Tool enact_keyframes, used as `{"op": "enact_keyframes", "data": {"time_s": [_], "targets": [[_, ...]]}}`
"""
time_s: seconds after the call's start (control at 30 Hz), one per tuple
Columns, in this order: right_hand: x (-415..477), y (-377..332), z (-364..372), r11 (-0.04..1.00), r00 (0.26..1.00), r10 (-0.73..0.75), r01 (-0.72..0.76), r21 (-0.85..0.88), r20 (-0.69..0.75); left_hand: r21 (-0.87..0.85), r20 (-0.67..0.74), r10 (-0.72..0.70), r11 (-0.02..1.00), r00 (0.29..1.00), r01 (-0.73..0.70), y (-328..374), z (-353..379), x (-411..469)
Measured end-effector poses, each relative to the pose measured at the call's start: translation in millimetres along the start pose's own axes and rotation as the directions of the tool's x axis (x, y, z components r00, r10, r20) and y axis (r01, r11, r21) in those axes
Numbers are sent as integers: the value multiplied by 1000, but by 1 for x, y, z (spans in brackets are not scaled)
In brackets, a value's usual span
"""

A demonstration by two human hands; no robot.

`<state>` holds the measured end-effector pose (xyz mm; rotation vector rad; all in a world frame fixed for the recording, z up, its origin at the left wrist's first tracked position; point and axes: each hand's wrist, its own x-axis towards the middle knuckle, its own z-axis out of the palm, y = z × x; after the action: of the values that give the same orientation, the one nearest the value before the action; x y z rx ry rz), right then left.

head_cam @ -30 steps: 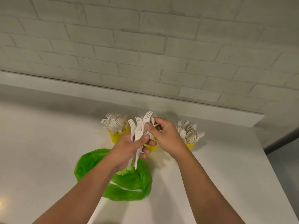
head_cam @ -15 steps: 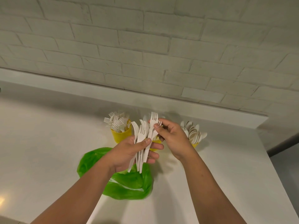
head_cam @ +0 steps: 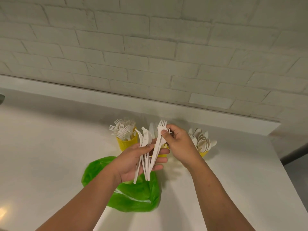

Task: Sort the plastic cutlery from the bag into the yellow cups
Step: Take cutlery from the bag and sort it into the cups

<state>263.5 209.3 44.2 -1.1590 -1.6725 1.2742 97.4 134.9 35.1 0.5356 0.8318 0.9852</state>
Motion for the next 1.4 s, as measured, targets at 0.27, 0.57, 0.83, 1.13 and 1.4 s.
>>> {"op": "enact_keyframes", "data": {"time_s": [0.27, 0.57, 0.83, 1.13, 1.4], "targets": [[17, -11, 31, 971, 993, -79, 56, -234, -92, 336, -49, 96, 939, 994, -74, 19, -8, 1], [17, -29, 41, 965, 996, 29, -50, 258, 83, 554, -69, 144, 829, 987, -82, 22, -15, -4], [15, -33, 49, 897, 966, -193, 245, 368, -173, 639, -103, 121, 769, 987, -28, 22, -20, -7], [8, -38, 60, 933, 977, -205, 211, -290, 52, 621, -199, 204, 783, 959, -38, 30, -25, -4], [14, -34, 74, 942, 983, -181, 170, -289, -10, 844, -157, 395, 530, 905, -85, 34, -31, -4]]}}
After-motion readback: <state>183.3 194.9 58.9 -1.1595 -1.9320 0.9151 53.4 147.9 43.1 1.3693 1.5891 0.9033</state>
